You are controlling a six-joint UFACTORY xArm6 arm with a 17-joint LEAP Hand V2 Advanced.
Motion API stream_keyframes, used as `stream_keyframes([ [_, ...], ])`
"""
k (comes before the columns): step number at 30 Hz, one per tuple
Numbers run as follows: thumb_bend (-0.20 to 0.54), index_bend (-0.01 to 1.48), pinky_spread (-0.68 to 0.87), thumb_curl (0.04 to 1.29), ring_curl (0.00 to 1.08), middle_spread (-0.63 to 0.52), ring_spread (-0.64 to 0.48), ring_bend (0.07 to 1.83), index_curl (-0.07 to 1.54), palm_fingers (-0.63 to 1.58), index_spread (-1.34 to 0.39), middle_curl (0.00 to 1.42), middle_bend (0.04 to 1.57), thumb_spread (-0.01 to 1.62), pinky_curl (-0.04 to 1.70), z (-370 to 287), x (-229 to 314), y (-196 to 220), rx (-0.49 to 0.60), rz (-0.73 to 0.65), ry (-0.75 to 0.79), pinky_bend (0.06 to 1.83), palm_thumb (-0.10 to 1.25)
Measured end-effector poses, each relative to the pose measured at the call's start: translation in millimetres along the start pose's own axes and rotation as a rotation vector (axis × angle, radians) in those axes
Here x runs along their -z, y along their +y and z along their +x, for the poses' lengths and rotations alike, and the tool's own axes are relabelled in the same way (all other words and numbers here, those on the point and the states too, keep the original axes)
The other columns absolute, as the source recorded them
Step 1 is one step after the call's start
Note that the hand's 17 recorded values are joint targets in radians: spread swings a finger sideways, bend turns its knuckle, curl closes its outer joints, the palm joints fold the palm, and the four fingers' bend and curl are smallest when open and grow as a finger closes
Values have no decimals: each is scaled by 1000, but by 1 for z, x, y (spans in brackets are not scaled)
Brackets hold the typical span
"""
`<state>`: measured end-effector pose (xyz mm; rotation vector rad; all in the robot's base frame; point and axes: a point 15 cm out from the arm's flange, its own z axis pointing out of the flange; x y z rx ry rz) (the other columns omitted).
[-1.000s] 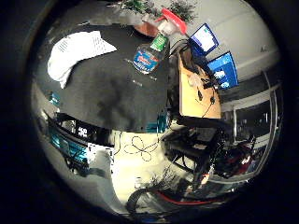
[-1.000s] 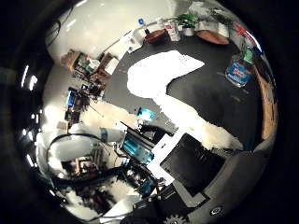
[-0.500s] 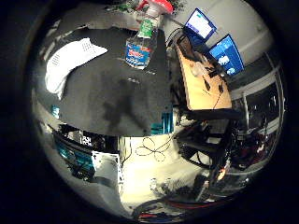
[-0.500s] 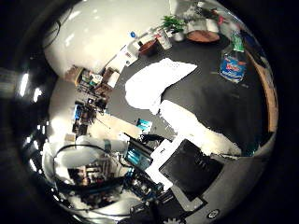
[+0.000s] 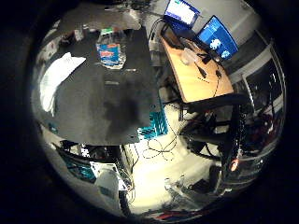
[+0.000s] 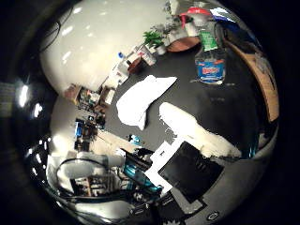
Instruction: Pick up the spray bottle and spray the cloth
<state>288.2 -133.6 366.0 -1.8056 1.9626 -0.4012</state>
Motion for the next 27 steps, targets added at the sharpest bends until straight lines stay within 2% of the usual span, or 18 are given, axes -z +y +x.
stream_keyframes([
  [6, -28, 188, 550, 469, 55, -186, 93, 680, 341, 510, -472, 333, 236, 999, -7, 26, 11, -30, -71, 74, -38, 1098, 585],
  [15, -27, 186, 532, 474, 59, -186, 92, 693, 336, 498, -469, 334, 242, 995, -6, 67, -1, -60, -185, 143, -141, 1110, 582],
  [27, -27, 187, 526, 481, 59, -174, 97, 694, 338, 481, -458, 334, 244, 992, -6, 100, -48, -58, -245, 138, -252, 1148, 576],
])
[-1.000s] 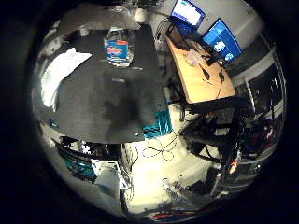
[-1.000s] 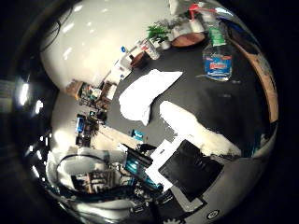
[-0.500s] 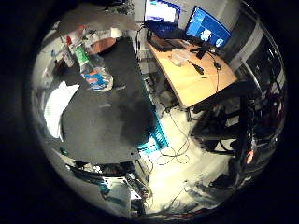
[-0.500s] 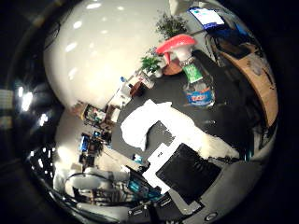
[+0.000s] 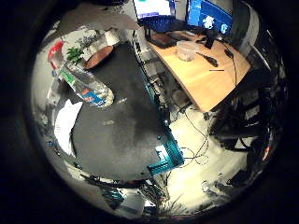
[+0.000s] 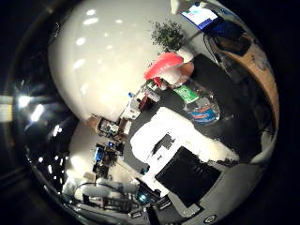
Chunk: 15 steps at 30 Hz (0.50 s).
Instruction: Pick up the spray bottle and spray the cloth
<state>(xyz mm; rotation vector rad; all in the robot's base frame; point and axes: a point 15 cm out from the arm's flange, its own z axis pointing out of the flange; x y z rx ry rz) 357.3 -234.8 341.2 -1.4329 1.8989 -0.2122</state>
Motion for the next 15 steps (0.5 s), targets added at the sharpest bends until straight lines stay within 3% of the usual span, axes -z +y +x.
stream_keyframes([
  [15, -27, 191, 524, 484, 59, -143, 142, 670, 343, 455, -440, 337, 240, 988, -7, 53, -13, -37, -69, -57, -179, 1149, 555],
])
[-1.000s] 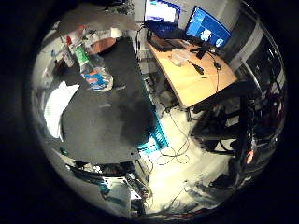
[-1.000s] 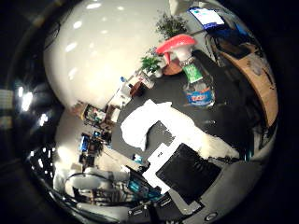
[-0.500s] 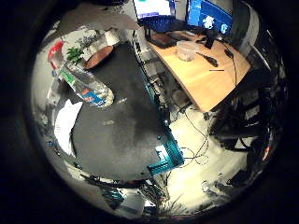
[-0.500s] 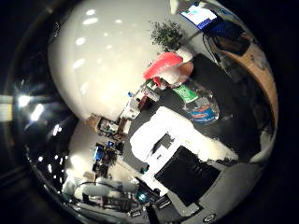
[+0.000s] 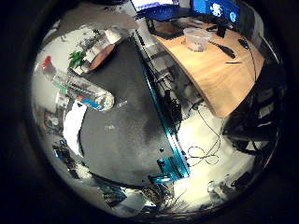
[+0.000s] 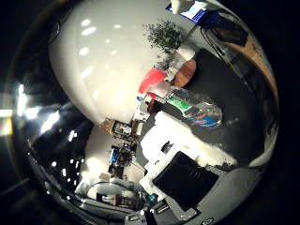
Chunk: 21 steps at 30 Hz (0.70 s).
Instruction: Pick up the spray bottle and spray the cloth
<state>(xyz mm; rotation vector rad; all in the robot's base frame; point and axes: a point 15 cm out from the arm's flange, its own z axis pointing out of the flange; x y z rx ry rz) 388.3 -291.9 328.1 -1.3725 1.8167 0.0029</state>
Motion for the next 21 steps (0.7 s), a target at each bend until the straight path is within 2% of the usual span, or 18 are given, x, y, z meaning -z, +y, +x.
stream_keyframes([
  [11, -28, 187, 545, 487, 61, -138, 162, 654, 345, 463, -437, 340, 231, 979, -4, 4, -26, -21, 12, -52, -76, 1144, 564],
  [21, -27, 187, 551, 487, 68, -139, 168, 641, 346, 462, -426, 339, 226, 973, -6, -41, -80, -30, 71, -110, -155, 1155, 563],
])
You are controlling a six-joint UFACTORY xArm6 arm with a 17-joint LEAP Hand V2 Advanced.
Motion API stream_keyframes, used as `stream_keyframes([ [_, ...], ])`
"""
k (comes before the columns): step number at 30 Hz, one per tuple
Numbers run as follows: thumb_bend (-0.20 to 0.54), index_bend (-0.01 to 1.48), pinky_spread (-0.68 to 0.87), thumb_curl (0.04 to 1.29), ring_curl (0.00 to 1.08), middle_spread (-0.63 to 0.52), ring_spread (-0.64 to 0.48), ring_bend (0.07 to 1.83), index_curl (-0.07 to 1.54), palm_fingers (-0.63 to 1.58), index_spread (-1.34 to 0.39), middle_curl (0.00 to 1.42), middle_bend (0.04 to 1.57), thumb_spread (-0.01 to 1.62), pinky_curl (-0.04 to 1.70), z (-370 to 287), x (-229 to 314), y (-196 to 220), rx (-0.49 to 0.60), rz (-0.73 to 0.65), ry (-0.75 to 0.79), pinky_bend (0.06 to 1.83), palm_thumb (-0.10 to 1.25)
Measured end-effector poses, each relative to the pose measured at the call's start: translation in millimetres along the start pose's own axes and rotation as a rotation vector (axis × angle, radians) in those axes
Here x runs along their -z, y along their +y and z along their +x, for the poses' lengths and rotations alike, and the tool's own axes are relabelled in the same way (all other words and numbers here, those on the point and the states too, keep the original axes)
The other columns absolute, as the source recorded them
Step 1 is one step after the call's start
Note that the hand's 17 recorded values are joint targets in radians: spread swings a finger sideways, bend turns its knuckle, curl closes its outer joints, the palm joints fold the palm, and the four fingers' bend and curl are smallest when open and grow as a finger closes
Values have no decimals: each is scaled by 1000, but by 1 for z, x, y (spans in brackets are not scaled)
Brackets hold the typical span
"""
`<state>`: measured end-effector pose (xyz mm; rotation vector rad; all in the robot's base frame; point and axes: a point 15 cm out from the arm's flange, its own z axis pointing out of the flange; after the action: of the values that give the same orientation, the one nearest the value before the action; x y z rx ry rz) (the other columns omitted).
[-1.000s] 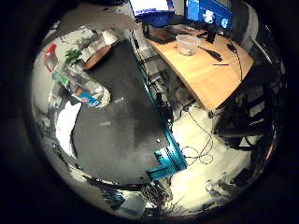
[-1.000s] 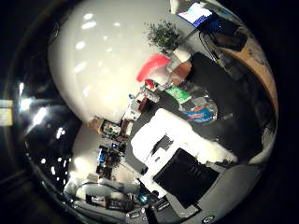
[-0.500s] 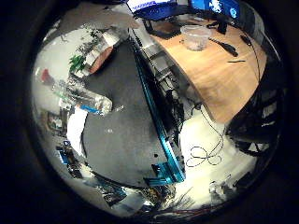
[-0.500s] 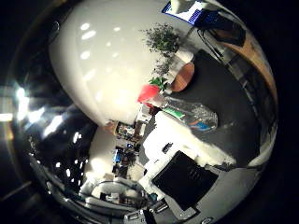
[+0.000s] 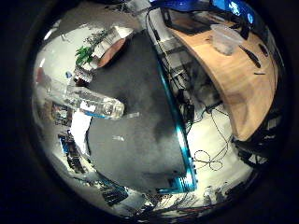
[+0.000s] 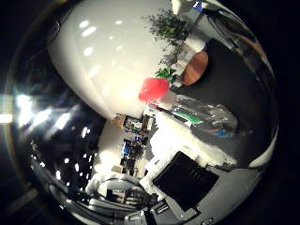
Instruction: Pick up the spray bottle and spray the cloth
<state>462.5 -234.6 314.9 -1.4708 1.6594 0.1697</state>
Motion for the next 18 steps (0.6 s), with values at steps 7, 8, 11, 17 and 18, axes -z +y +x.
stream_keyframes([
  [7, -28, 189, 552, 491, 73, -139, 171, 636, 348, 463, -426, 339, 224, 973, -6, -17, -34, -6, 21, -35, -36, 1154, 568],
  [8, -28, 189, 552, 491, 73, -139, 172, 639, 348, 465, -427, 339, 223, 973, -7, -18, -38, -7, 21, -36, -40, 1154, 568],
  [11, -23, 191, 546, 493, 76, -148, 143, 664, 349, 502, -431, 340, 231, 970, -9, -18, -51, -7, 15, -49, -53, 1137, 579],
  [17, -21, 237, 82, 514, 175, -408, -309, 999, 386, 1142, -576, 429, 525, 914, -12, -13, -63, -11, -9, -47, -37, 995, 689],
  [18, -23, 265, -128, 524, 217, -427, -356, 1047, 415, 1258, -589, 467, 613, 879, 5, -12, -65, -12, -14, -41, -34, 1009, 708],
])
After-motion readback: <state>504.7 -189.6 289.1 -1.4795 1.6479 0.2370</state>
